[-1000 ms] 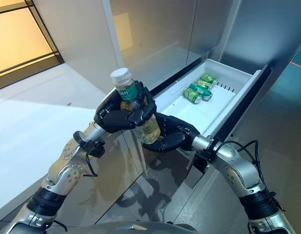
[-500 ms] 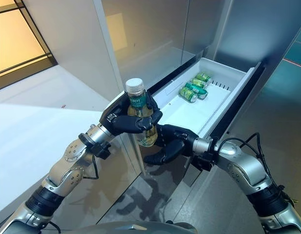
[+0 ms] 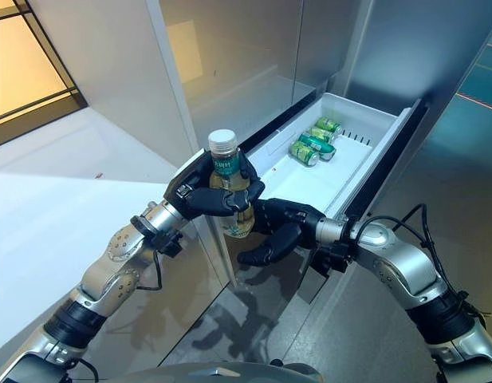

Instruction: Put drinks into fridge and close the fridge

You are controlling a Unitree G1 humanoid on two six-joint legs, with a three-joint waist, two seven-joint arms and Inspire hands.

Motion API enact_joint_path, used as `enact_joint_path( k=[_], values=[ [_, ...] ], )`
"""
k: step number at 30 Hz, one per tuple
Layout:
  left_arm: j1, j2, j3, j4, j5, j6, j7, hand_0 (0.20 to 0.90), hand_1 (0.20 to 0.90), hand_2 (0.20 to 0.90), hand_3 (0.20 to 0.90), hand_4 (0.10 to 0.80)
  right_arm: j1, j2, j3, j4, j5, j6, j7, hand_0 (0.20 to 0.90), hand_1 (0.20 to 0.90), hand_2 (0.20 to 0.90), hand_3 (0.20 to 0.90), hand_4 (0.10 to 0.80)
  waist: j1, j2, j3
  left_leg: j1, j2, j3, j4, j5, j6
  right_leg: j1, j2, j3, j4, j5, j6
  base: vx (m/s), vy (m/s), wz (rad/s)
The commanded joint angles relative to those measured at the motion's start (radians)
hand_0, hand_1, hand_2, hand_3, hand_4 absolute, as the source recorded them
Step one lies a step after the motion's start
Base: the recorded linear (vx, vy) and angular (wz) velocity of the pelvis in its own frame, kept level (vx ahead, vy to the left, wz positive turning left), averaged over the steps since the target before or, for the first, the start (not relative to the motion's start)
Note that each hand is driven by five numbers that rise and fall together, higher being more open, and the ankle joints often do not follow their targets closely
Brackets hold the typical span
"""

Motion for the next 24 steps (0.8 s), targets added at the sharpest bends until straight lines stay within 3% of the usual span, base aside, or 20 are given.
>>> enact_joint_path(
  k=[1,9,21,22,23,24],
  values=[
    [-0.166,-0.055,0.016,0.066,-0.015,-0.131,0.006,0.300,0.300,0.300,0.200,0.100,-0.152,0.099,-0.057,-0.116,0.194,-0.141,-0.013,0.900,0.900,0.900,0.900,0.800,0.007,-0.027,-0.080,0.019,-0.015,-0.015,0.002,-0.094,0.011,-0.036,-0.004,-0.023,0.034,0.032,0.064,0.000,0.000,0.00],
    [-0.158,-0.099,-0.014,0.074,-0.005,-0.124,-0.025,0.300,0.300,0.300,0.200,0.100,-0.141,0.179,-0.067,-0.093,0.309,-0.091,-0.142,0.900,0.900,0.900,0.900,0.800,0.010,-0.024,-0.078,0.017,-0.016,-0.018,0.002,-0.095,0.012,-0.039,-0.005,-0.028,0.037,0.030,0.064,0.000,0.000,0.00],
    [-0.182,-0.104,-0.071,0.042,-0.020,-0.114,-0.040,0.300,0.300,0.300,0.200,0.100,-0.119,0.187,0.018,-0.081,0.270,-0.016,-0.127,0.900,0.900,0.900,0.900,0.800,0.011,-0.025,-0.075,0.017,-0.017,-0.020,0.002,-0.093,0.015,-0.037,-0.005,-0.032,0.035,0.031,0.065,0.000,0.000,0.00],
    [-0.187,-0.101,-0.077,0.040,-0.024,-0.119,-0.041,0.300,0.300,0.300,0.200,0.100,-0.120,0.186,0.027,-0.081,0.266,-0.010,-0.125,0.780,0.780,0.780,0.760,0.660,0.011,-0.025,-0.074,0.017,-0.017,-0.020,0.002,-0.093,0.016,-0.037,-0.005,-0.032,0.034,0.032,0.065,0.000,0.000,0.00],
    [-0.195,-0.101,-0.085,0.035,-0.023,-0.128,-0.042,0.300,0.300,0.300,0.200,0.100,-0.120,0.184,0.043,-0.079,0.262,0.002,-0.122,0.533,0.533,0.533,0.472,0.372,0.010,-0.026,-0.074,0.017,-0.017,-0.019,0.002,-0.092,0.015,-0.036,-0.005,-0.032,0.033,0.033,0.066,0.000,0.000,0.00],
    [-0.196,-0.101,-0.088,0.032,-0.023,-0.134,-0.044,0.300,0.300,0.300,0.200,0.100,-0.120,0.186,0.049,-0.079,0.256,0.005,-0.122,0.394,0.394,0.394,0.310,0.210,0.011,-0.026,-0.074,0.018,-0.017,-0.019,0.002,-0.092,0.015,-0.036,-0.005,-0.032,0.033,0.033,0.066,0.000,0.000,0.00]
  ],
)
